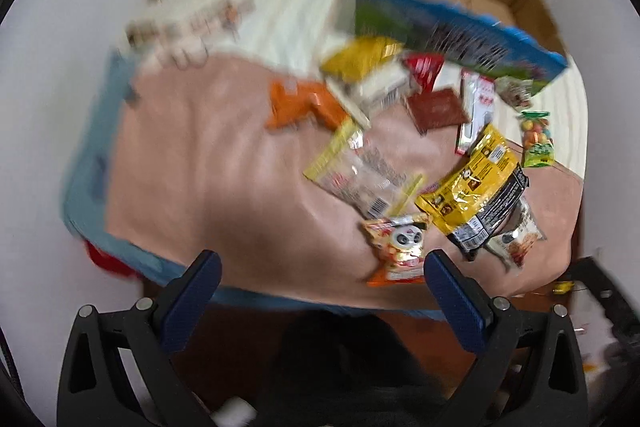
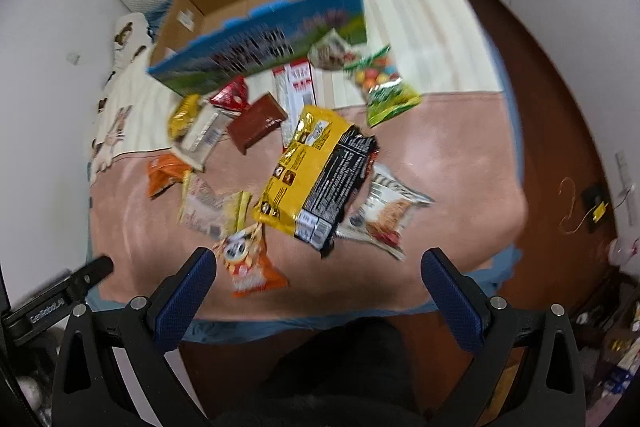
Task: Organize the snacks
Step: 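Grasp the clear-yellow bread bag with left tool while right tool grasps yellow-black biscuit bag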
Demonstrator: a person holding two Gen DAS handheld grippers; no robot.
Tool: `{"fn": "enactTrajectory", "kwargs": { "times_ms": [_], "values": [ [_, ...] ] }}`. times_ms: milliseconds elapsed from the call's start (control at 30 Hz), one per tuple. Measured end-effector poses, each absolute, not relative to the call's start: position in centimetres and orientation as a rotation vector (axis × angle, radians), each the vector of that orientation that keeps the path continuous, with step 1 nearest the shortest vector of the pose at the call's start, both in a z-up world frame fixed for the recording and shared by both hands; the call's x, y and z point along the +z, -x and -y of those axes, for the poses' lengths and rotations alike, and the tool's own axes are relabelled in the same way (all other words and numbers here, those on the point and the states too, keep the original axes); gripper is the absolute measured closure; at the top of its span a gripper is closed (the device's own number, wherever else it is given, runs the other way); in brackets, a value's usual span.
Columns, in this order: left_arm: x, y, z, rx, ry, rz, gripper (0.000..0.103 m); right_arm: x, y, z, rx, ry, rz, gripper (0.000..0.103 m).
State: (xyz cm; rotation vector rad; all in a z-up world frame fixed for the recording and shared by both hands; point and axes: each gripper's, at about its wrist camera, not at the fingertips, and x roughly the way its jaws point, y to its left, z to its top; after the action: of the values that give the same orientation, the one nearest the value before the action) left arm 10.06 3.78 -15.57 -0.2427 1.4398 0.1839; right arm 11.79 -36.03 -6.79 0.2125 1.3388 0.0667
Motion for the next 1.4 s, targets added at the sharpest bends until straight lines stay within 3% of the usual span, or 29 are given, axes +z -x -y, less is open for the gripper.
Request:
{"fn": "enactTrajectory", "kwargs": {
  "times_ms": [400,433,467,533,567,733,900,1033,1167,1400],
  "values": [
    [-31.2,-17.8,-6.0,0.220,0.863,-1.693,0.002,-21.9,-21.1,34.0,-0.041,-0.360,-1.566,0.000],
    [-32.0,-18.0,-6.0,0.221,0.906,-1.703,0.006,-22.7,-21.6,34.0,-0.049,-0.380,-1.580,0.000],
    [-33.0,-18.0,-6.0,0.226,0.960,-1.710,0.018,-23.4,-22.0,33.8,-0.051,-0.399,-1.589,0.000],
    [-33.9,-18.2,-5.9,0.236,0.990,-1.714,0.033,-24.4,-22.8,33.3,-0.074,-0.394,-1.596,0.000],
    [-34.0,-18.4,-5.6,0.239,0.971,-1.706,0.042,-24.8,-23.2,33.1,-0.081,-0.394,-1.597,0.000],
    [-32.3,-19.9,-3.3,0.215,0.735,-1.671,0.051,-26.3,-24.8,31.8,-0.113,-0.362,-1.618,0.000],
    [-28.9,-22.3,0.9,0.170,0.290,-1.592,0.052,-25.5,-25.7,27.8,-0.005,-0.136,-1.615,0.012],
    [-28.2,-23.7,4.8,0.109,-0.032,-1.566,0.050,-24.9,-26.0,24.2,0.130,0.114,-1.563,0.012],
    [-29.0,-24.1,6.2,0.086,-0.029,-1.598,0.048,-24.2,-25.6,23.0,0.204,0.197,-1.512,0.002],
    [-30.1,-23.8,5.8,0.090,0.211,-1.631,0.045,-26.4,-25.2,24.4,0.122,0.079,-1.630,0.001]
  ]
}}
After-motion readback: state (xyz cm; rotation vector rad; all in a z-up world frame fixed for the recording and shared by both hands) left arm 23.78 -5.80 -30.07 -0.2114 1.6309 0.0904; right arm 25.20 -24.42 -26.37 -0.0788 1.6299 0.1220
